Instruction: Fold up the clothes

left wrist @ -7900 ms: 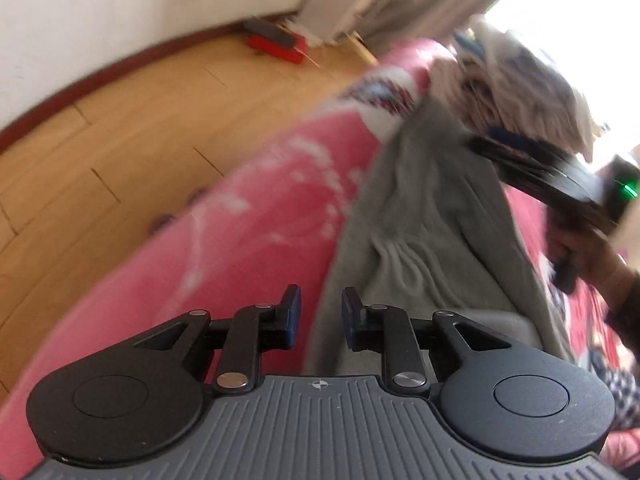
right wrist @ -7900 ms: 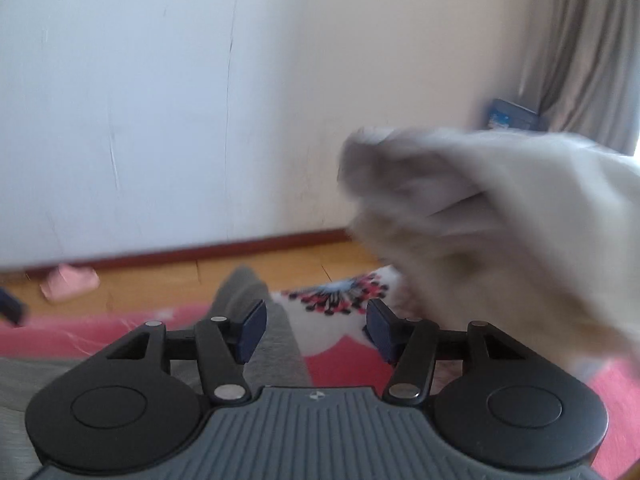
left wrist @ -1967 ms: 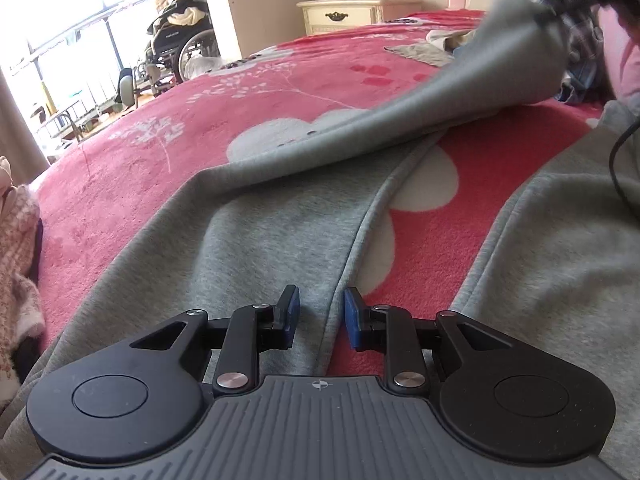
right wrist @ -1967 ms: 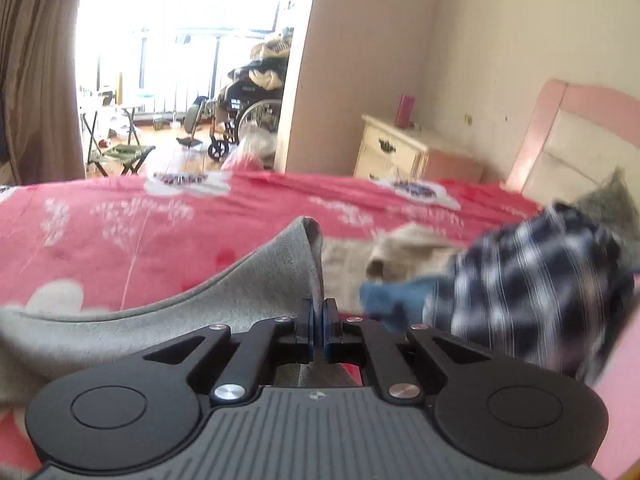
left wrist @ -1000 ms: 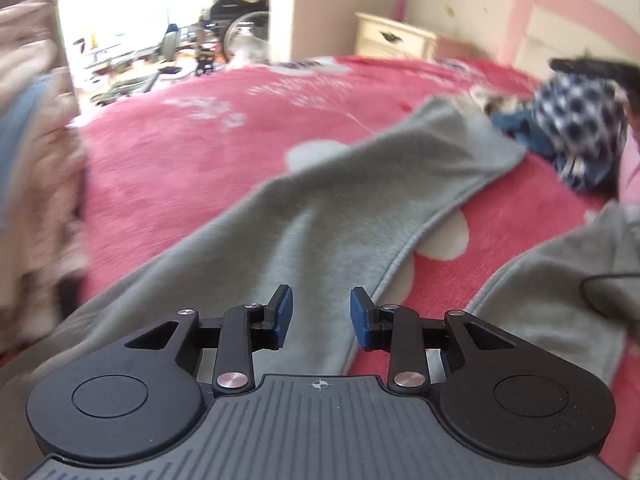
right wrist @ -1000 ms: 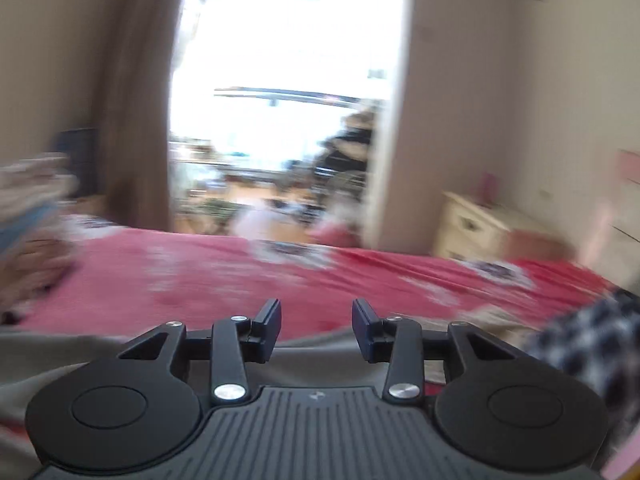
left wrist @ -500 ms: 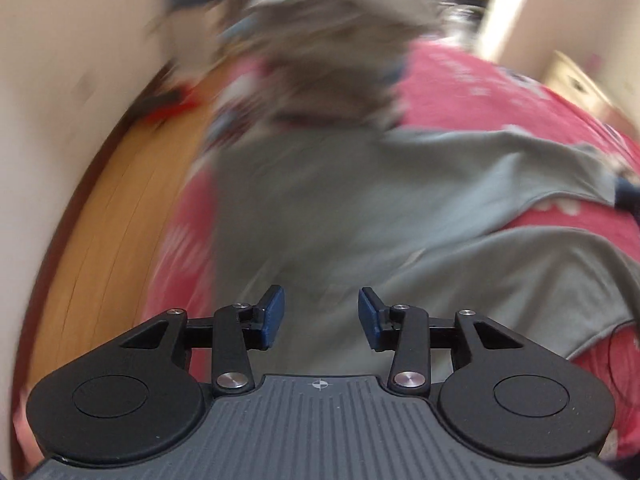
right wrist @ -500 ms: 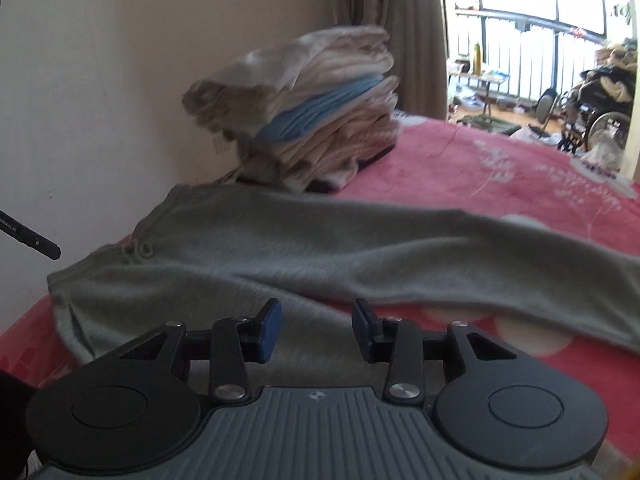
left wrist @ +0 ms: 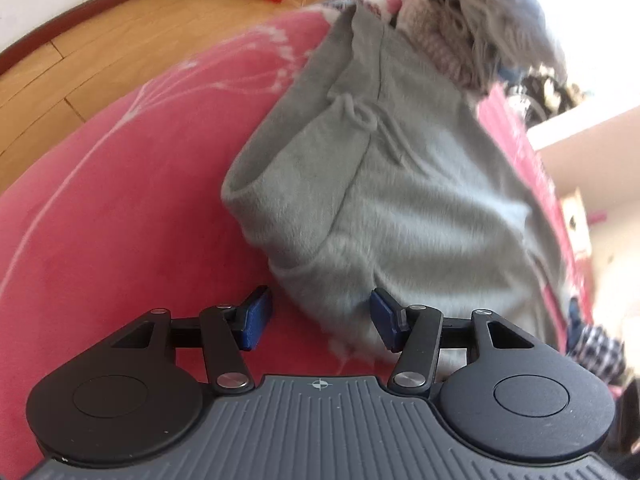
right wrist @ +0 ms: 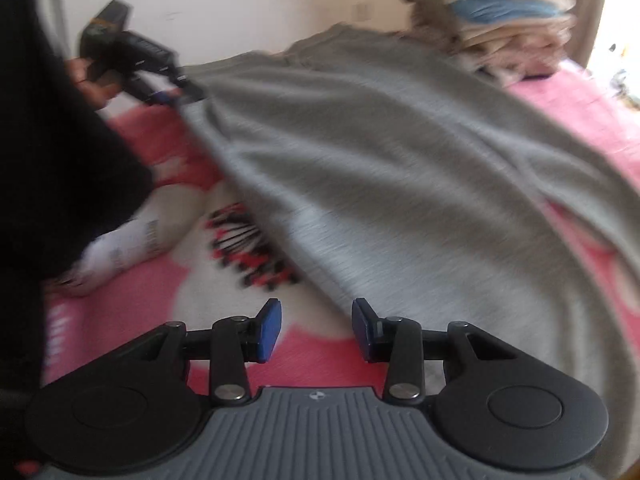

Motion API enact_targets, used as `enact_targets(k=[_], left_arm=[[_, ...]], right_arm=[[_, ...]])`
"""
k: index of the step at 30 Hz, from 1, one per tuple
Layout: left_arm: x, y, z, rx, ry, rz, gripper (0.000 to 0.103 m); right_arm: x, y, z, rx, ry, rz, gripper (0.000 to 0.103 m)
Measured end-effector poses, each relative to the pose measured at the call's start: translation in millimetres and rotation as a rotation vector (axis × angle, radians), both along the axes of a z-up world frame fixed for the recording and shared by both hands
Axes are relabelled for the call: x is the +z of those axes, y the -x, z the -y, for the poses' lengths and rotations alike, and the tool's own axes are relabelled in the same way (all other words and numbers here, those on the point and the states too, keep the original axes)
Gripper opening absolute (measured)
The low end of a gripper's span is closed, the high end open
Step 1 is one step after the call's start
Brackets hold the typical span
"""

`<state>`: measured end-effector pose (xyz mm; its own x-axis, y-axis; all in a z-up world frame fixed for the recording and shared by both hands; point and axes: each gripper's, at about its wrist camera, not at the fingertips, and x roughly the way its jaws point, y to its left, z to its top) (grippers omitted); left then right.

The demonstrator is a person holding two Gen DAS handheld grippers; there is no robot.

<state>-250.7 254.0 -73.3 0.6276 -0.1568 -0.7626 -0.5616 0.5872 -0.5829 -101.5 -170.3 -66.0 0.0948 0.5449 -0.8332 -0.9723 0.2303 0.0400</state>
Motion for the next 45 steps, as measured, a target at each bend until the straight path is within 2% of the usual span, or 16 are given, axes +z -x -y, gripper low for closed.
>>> enact_targets(k=[6,13,16,19,22,25,26,27,28,29,30,33,36,40,43,45], left_arm=[[-11,-4,0,0.057,-0.018,0.063,0.055],[-12,7,-7,0.159,0.033,0.136,0.054],[-14,7,-9,0.204,0.035,0.154,0.054],[-10,2,-6,0.243,-0.001,0.164,0.054],[-5,-6,1,0.219,-0.078,0.165,0.052],[-9,-10,1,0.239,-0.089,0.163,0.050],[-11,-10,0,0.251,-0.087,0.164,0.045],[-12,-11,0,0.262,-0.086,0.161,0.038],[-13,-13,-1,0.272,-0.087,0.150,0.033],[-12,-14,-2,0.277,-0.093,0.134,0.023],[-10,-16,-2,0.275,-0.104,0.114,0.020],[6,-17,-4,0.265,-0.139,0.099,0.017],[32,-14,-12,0.247,-0.183,0.129,0.015],[59,-10,-37,0.226,-0.212,0.139,0.013],[66,-11,-50,0.195,-0.253,0.105,0.013],[57,-11,-51,0.179,-0.256,0.066,0.013]], right_arm=[[-11,24,-17,0.102,0.066,0.139,0.041],[-31,34,-32,0.133,0.064,0.194,0.048],[-30,35,-34,0.090,0.047,0.246,0.038],[-23,30,-34,0.025,0.019,0.264,0.038],[-24,30,-34,0.039,0.023,0.230,0.038],[-31,37,-37,0.064,0.043,0.281,0.038],[-33,39,-39,0.066,0.049,0.296,0.025],[-31,38,-41,0.052,0.041,0.283,0.013],[-28,37,-43,0.038,0.033,0.269,0.007],[-26,36,-45,0.025,0.026,0.254,0.006],[-20,33,-45,0.022,0.019,0.228,0.006],[-3,26,-46,0.011,-0.010,0.139,0.005],[17,26,-49,0.028,-0.053,0.033,0.005],[28,44,-64,0.122,-0.069,-0.018,0.005],[10,52,-69,0.148,-0.020,-0.080,0.005],[-2,57,-72,0.165,0.013,-0.122,0.005]])
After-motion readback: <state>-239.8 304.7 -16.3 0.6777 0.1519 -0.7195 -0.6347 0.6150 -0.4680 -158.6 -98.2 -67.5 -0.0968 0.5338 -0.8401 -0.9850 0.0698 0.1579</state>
